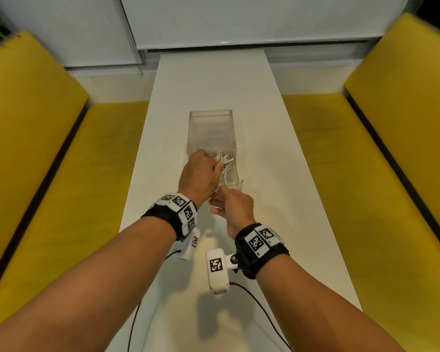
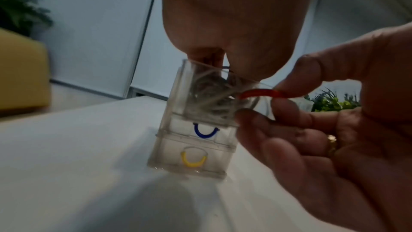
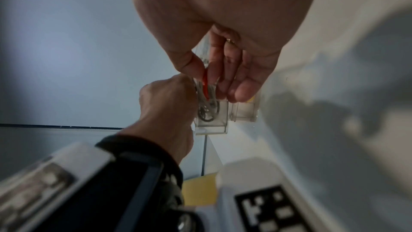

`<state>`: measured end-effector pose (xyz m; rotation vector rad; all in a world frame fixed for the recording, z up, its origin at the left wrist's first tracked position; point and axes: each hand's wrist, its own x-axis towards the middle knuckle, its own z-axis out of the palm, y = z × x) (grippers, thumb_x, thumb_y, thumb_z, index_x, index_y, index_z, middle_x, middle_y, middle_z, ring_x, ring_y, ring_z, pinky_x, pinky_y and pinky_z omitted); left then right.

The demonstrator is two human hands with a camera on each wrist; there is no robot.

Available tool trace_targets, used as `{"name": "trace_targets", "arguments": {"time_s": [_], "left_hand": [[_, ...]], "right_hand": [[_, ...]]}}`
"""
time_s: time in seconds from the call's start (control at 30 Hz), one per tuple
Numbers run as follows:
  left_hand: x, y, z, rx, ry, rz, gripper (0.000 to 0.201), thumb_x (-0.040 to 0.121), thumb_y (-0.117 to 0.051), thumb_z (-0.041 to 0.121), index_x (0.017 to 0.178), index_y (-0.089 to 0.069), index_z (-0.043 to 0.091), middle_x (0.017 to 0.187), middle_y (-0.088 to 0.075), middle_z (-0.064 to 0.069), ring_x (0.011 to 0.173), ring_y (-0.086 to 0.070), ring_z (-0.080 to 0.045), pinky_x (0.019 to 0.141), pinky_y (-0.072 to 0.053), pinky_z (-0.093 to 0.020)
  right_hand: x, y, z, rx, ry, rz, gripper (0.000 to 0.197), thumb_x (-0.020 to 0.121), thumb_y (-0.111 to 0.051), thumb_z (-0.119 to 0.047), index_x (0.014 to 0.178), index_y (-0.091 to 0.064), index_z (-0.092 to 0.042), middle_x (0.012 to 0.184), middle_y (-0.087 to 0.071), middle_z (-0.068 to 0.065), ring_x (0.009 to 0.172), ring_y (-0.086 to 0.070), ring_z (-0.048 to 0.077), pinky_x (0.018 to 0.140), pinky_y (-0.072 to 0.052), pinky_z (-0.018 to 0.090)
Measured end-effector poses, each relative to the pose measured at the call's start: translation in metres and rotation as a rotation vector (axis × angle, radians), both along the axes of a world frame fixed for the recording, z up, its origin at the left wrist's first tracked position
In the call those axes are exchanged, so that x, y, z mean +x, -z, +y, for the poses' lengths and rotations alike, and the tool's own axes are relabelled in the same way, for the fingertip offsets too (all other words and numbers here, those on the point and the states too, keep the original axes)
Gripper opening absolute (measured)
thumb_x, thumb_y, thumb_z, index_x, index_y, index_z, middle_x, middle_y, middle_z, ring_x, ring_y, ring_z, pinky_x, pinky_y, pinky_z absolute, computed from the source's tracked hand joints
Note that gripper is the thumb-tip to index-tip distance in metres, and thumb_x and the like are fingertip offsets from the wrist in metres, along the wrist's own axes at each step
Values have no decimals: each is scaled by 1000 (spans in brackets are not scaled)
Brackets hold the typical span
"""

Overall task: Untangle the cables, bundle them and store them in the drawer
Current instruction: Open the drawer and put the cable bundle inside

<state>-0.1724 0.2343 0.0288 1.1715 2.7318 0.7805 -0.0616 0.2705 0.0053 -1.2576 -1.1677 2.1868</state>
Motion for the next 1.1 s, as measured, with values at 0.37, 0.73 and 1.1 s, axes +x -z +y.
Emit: {"name": "trace_targets", "arguments": {"time_s": [0.37,0.73,1.1], "left_hand": [[2,6,21,163,-333,-175,39,85,-79,38,59,-63,13,82,-67,-14,68,-67,-27,64,-58,-38],[2,-5,30,154,-362,-151,35,90,-75,30,68,-67,4,100,-62,-14,86,-64,-27,71,-52,-37],[-9,-11,7,-6,-88,-28,23,101,-59,22,96,-79,11,94,-64,-7,96,-61,-28,88,-33,-36]], "right_hand": [[-1,6,-5,-1,-30,0,13,84,-69,-12,88,-70,0,90,-77,19,77,-70,25,76,-57,40],[-8,6,0,3,-55,-27,19,85,-62,-6,94,-72,8,88,-76,18,78,-70,25,72,-58,39],[-16,2,20,5,-130,-55,10,84,-70,-19,92,-74,-14,90,-79,4,78,-66,18,65,-48,31]]}}
